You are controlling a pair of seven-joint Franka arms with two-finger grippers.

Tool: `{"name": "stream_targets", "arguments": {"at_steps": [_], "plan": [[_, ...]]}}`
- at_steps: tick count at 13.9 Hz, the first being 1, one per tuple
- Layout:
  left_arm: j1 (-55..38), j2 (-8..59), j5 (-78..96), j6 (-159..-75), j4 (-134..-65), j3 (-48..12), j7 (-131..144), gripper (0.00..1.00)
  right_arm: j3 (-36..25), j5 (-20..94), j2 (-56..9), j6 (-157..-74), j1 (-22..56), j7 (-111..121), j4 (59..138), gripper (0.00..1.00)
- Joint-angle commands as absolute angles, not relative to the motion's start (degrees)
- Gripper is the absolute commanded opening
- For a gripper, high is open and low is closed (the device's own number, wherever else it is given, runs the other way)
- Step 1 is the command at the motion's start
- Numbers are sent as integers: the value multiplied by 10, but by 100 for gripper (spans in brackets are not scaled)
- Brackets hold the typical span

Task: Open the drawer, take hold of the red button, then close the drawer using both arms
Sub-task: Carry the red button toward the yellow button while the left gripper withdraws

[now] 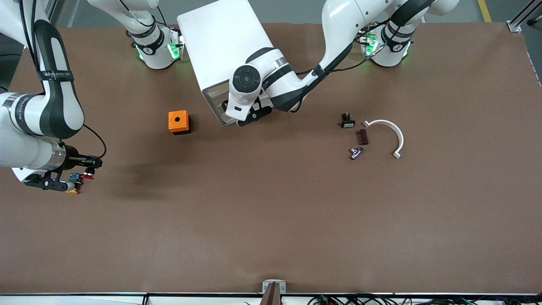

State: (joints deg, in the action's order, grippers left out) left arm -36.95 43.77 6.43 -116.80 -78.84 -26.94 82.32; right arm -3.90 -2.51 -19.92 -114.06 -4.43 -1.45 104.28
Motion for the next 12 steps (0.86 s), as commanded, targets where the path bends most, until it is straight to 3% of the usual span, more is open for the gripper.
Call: {"name": "stream_targets", "arguments": {"at_steps": [1,12], "plan": [[-371,439,94,-1188,-787,-280,826,100,-27,-48,-218,-1175,-69,1,1047,21],[-172,394,-19,-1150,-790,-273,557,100,-27,-50,-294,-1272,-72,43,1047,21]]}}
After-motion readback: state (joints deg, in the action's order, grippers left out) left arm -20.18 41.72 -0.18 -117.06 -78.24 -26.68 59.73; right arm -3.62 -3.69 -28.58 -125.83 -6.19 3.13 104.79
